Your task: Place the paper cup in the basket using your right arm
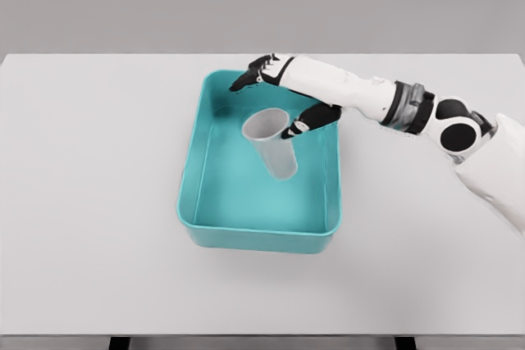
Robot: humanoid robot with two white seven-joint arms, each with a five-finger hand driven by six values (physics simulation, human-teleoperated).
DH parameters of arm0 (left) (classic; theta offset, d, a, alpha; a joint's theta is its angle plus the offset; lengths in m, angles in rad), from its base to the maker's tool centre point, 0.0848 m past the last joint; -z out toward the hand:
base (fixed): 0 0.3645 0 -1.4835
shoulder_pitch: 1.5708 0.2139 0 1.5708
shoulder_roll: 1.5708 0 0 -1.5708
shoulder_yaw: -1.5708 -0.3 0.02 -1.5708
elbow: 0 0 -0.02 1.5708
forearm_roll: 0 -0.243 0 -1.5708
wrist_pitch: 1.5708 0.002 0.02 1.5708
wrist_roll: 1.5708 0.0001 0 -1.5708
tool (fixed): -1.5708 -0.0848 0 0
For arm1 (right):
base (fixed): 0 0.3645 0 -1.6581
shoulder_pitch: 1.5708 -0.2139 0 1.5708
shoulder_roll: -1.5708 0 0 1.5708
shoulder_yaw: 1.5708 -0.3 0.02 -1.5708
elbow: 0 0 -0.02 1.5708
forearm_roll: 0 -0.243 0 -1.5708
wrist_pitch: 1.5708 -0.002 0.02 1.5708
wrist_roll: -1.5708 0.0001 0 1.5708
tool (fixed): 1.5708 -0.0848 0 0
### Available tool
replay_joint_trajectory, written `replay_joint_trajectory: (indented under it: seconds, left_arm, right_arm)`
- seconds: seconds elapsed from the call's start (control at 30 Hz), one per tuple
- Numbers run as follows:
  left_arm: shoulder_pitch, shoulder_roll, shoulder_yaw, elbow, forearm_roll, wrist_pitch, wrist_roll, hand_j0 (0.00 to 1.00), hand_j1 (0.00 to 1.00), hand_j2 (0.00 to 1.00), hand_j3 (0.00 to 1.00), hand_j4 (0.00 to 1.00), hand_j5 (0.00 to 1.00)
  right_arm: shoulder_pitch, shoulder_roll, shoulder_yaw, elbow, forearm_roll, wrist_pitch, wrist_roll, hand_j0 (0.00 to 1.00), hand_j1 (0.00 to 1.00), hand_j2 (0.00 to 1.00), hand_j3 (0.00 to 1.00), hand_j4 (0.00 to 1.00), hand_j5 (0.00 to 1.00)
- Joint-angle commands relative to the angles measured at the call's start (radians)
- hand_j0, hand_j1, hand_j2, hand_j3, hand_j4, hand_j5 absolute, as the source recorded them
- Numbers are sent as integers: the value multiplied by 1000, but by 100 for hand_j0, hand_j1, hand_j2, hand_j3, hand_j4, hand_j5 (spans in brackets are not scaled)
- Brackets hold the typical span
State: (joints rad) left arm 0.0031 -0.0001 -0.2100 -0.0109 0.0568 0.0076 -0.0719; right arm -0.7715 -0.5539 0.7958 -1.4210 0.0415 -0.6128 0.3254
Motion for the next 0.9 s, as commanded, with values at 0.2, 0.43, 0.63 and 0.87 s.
replay_joint_trajectory:
  seconds: [0.2,0.43,0.63,0.87]
  left_arm:
    - [0,0,0,0,0,0,0,100,100,100,100,100,100]
    - [0,0,0,0,0,0,0,100,100,100,100,100,100]
    - [0,0,0,0,0,0,0,100,100,100,100,100,100]
    - [6,0,1,9,9,5,0,100,100,100,100,100,100]
  right_arm:
    - [-89,-17,-9,-3,103,2,0,100,100,100,100,100,100]
    - [-88,-333,-3,4,121,2,-124,100,100,100,100,100,100]
    - [43,-575,-9,-114,135,2,-212,100,100,100,100,100,100]
    - [49,-561,3,-121,135,2,-210,100,100,100,100,100,100]
